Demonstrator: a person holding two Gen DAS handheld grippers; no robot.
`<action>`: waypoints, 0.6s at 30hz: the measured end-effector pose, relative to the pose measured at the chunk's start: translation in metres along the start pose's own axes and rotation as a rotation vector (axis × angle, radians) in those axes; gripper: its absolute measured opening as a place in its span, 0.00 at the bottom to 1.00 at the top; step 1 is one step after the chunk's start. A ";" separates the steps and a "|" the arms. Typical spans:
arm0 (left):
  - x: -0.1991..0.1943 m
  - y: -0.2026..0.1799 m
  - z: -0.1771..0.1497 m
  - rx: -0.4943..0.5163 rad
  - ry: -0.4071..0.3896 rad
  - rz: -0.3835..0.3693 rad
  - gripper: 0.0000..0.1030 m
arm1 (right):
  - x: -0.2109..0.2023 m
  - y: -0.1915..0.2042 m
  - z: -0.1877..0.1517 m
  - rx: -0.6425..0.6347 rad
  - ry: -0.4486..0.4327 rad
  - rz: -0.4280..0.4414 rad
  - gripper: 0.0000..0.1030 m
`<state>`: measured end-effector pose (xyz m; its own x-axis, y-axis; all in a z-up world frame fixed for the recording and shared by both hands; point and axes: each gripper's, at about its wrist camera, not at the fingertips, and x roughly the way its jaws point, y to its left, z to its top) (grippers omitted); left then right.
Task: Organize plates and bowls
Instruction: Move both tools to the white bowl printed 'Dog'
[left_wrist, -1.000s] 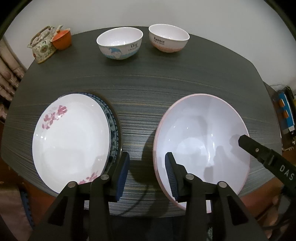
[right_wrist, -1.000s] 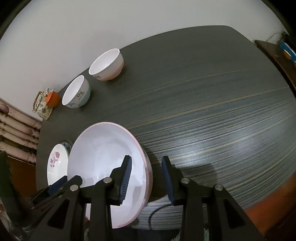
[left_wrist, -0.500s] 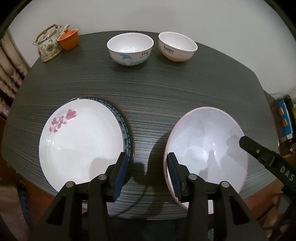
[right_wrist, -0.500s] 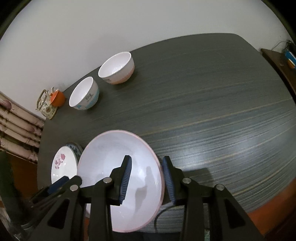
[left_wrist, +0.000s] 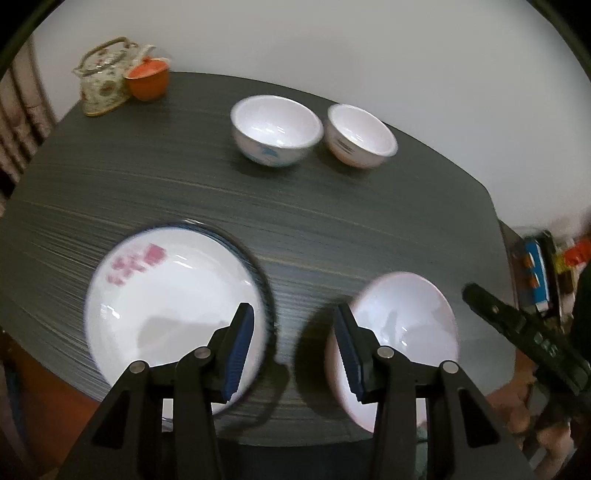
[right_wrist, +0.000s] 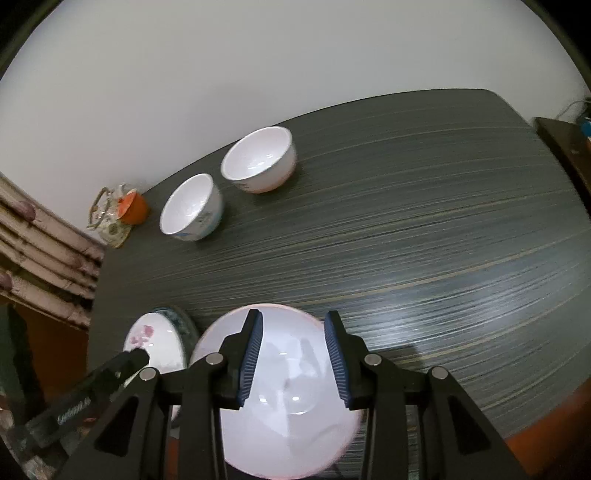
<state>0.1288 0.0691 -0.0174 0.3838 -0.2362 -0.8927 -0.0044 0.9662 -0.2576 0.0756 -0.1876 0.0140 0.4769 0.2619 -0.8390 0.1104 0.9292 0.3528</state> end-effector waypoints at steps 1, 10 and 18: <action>-0.002 0.007 0.006 -0.015 -0.005 0.015 0.44 | 0.002 0.005 0.002 -0.004 0.009 0.011 0.35; -0.006 0.059 0.046 -0.072 -0.030 0.106 0.50 | 0.033 0.051 0.018 -0.058 0.092 0.072 0.35; 0.009 0.105 0.086 -0.199 -0.022 0.050 0.50 | 0.072 0.075 0.039 -0.018 0.122 0.090 0.35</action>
<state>0.2109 0.1770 -0.0206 0.3982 -0.1846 -0.8985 -0.2057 0.9366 -0.2836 0.1522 -0.1093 -0.0039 0.3748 0.3731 -0.8487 0.0557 0.9047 0.4224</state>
